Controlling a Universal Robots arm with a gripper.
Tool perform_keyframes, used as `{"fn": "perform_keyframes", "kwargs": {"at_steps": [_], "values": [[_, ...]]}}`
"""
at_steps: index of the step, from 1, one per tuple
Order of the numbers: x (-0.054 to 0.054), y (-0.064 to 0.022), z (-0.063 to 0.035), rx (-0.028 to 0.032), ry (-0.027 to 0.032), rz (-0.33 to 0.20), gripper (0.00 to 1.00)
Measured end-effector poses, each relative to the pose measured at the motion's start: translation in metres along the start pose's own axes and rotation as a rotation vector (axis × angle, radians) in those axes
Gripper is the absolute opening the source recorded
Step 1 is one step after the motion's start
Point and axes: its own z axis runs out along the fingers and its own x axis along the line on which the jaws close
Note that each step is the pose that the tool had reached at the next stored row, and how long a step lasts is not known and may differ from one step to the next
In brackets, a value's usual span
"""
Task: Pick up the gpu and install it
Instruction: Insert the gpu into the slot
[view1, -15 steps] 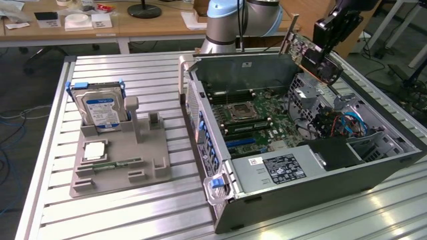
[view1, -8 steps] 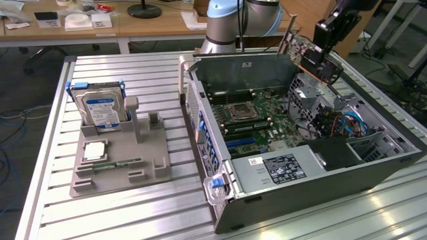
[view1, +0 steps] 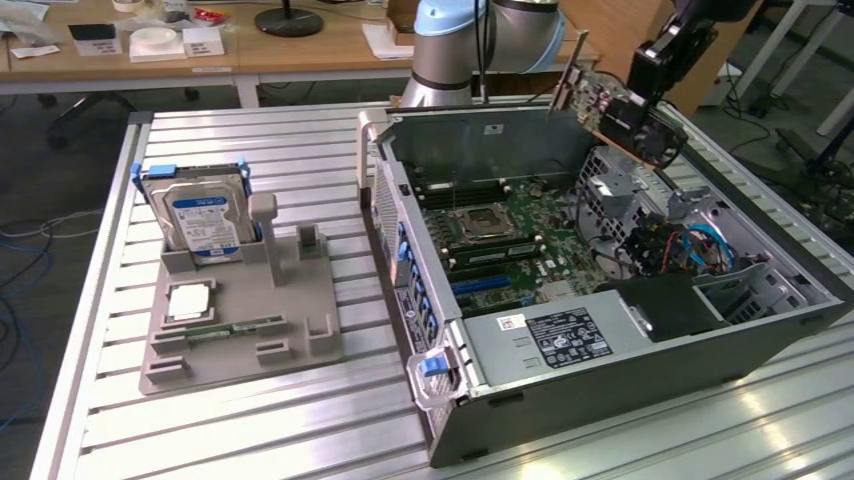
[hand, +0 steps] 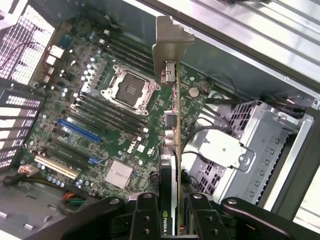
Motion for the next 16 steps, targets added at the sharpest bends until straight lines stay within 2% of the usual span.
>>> {"fn": "perform_keyframes", "kwargs": {"at_steps": [16], "values": [[0.0009, 0.0004, 0.0, -0.0026, 0.0128, -0.154, 0.26]]}}
